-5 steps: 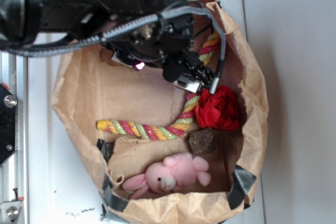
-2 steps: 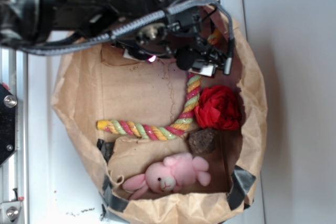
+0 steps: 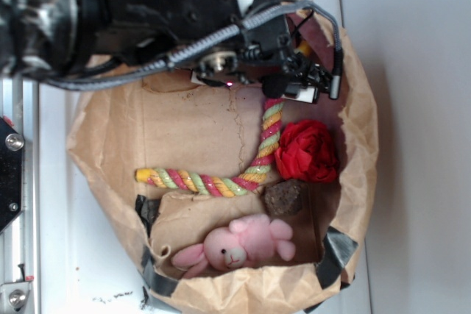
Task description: Grab the multicolored rope.
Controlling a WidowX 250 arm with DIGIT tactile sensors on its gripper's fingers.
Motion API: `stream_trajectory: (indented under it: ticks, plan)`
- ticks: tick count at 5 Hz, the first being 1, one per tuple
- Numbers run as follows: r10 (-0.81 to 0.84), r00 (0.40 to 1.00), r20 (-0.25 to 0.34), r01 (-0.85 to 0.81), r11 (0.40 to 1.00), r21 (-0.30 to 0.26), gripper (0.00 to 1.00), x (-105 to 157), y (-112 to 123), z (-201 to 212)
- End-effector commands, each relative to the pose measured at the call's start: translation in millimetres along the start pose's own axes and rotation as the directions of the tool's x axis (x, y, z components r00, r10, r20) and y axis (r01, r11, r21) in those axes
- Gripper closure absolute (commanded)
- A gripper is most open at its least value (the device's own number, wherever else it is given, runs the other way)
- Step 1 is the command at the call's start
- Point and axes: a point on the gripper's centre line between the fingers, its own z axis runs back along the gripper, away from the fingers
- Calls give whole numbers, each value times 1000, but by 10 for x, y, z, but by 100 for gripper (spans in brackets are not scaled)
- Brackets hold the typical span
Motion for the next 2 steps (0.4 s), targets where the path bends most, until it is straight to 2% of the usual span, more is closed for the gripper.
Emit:
stream_trajectory:
  ticks: [1,2]
  plan:
    - [-72,997,26,72,997,-34,0,-106,-165,-42]
    - [-113,991,78,115,993,-18,0,-216,-148,-192]
